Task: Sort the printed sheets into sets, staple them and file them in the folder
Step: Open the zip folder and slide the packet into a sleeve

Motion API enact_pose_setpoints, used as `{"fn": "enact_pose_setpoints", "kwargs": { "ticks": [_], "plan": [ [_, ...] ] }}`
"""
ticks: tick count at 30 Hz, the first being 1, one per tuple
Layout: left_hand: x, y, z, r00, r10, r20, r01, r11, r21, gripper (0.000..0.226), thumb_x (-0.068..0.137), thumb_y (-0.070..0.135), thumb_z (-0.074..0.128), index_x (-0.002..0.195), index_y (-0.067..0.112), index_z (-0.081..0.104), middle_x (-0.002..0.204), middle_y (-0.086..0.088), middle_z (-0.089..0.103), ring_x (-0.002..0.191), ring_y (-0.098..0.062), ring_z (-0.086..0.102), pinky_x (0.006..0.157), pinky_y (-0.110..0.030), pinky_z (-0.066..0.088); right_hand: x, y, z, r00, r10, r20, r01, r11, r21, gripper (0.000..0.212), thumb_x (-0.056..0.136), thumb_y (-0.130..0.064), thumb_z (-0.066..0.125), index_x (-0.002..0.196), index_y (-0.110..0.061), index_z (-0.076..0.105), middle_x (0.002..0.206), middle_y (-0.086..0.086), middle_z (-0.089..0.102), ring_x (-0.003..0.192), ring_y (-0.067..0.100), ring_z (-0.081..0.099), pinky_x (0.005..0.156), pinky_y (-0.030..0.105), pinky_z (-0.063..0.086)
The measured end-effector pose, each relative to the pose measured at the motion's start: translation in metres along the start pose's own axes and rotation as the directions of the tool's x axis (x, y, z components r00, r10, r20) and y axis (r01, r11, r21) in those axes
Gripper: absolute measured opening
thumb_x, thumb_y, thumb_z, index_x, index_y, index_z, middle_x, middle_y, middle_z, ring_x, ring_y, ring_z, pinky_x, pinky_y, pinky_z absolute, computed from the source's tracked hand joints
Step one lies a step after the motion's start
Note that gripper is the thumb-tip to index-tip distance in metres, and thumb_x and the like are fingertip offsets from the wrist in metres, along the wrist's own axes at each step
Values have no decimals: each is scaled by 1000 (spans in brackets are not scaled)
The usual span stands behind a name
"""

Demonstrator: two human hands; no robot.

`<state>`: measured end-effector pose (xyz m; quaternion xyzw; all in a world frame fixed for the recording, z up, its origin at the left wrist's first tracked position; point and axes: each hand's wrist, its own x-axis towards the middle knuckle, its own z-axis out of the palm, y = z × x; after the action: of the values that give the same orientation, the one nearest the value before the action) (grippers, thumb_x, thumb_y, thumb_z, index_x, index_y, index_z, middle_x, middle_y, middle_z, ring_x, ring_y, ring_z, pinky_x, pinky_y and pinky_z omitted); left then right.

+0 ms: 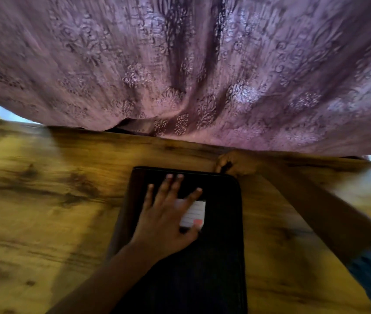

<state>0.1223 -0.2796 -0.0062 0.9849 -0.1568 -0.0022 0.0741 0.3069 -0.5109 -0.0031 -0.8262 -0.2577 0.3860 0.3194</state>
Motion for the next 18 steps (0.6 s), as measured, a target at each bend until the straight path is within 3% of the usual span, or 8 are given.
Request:
{"fn": "enact_pose_setpoints", "kwargs": {
  "ticks": [2,5,7,9,10,12,15,18],
  "plan": [
    [3,24,9,987,156,44,-158,987,41,84,76,86,28,148,44,23,158,-6,23,143,-40,17,106,-66,17,2,1,0,1000,-11,20,11,1000,4,26,63,-16,61,83,-32,67,93,9,65,73,22,56,63,28,46],
    [5,31,17,985,139,100,-147,986,76,91,70,94,22,148,47,19,159,-5,20,142,-45,14,102,-67,8,-6,6,-2,999,10,-37,-12,999,-52,30,66,-16,61,85,-38,67,97,0,65,88,23,62,80,38,51],
    [4,30,17,986,133,100,-140,988,67,92,69,94,24,148,47,17,159,-5,19,143,-45,13,103,-68,7,-24,14,1,995,47,-93,-49,999,-20,28,70,-9,65,88,-31,68,95,-1,65,87,13,62,82,31,49],
    [4,29,17,986,131,102,-138,989,61,93,69,94,25,148,48,17,160,-5,19,143,-45,12,104,-68,6,-45,15,17,960,69,-272,-65,998,23,28,75,3,70,91,-19,71,89,-7,64,78,-8,60,77,12,45],
    [4,29,18,986,128,108,-134,989,56,93,69,94,25,148,48,17,159,-5,19,143,-45,12,104,-68,5,-54,16,32,906,56,-419,-39,998,49,29,74,5,71,91,-18,72,86,-11,63,76,-12,59,76,9,43],
    [6,29,18,985,122,121,-129,991,46,92,69,95,24,148,48,17,159,-5,19,143,-44,13,105,-68,4,-70,10,74,742,137,-656,-8,981,196,33,72,-1,74,80,-33,68,81,-13,63,78,-2,62,77,21,47],
    [6,30,18,989,109,104,-114,993,36,92,68,95,23,148,50,12,160,-4,15,144,-44,9,108,-66,1,-90,-11,140,568,375,-732,-71,909,411,40,80,-6,68,75,-45,58,81,-13,63,82,13,63,78,30,48],
    [7,30,17,988,103,111,-107,994,27,92,66,95,22,144,56,-7,161,1,-11,144,-38,-15,108,-65,-10,-119,-24,195,513,425,-746,-21,875,485,30,80,0,67,80,-30,71,83,-6,69,79,10,65,78,28,51]
  ]
}}
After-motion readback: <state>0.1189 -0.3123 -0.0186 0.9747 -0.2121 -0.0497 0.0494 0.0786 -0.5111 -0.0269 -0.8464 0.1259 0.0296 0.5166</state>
